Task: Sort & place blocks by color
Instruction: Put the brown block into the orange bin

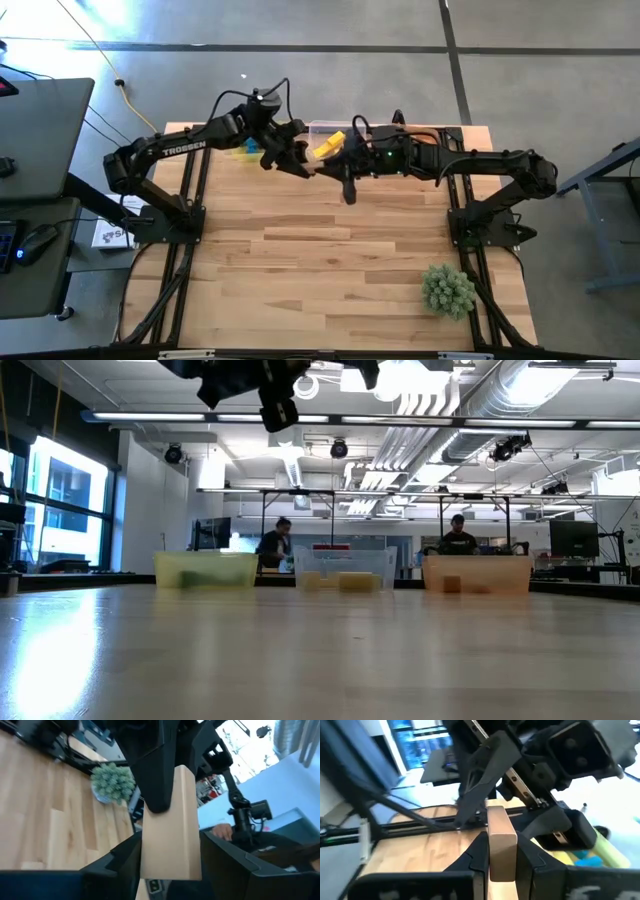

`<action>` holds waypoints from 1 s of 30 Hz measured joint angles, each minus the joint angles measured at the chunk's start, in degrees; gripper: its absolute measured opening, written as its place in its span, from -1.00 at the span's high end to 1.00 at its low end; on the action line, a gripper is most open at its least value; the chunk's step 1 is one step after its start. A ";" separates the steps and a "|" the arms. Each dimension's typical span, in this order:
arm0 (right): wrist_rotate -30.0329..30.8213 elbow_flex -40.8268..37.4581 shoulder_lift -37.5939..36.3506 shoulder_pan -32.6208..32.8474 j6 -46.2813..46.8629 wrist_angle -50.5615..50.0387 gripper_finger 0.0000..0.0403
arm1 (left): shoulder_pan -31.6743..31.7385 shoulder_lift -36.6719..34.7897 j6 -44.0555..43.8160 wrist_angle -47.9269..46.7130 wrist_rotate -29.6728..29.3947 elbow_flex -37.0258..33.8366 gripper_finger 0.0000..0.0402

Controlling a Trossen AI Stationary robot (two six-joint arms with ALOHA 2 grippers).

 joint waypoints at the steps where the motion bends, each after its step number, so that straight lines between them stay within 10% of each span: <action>1: 0.97 0.01 0.00 0.00 0.44 -0.34 0.85 | 0.55 0.02 0.64 -0.03 -0.08 0.00 0.08; 12: 15.53 0.01 -0.02 -0.07 -0.23 -3.21 0.84 | 10.90 0.00 2.99 -0.07 0.01 -0.02 0.08; 21: 41.41 0.01 0.00 -3.57 2.19 -15.50 0.83 | 17.56 0.00 3.00 -0.09 -0.19 -0.02 0.07; 30: 43.02 0.01 0.00 -13.48 16.00 -35.21 0.83 | 18.31 0.00 3.56 -0.11 -0.18 -0.02 0.07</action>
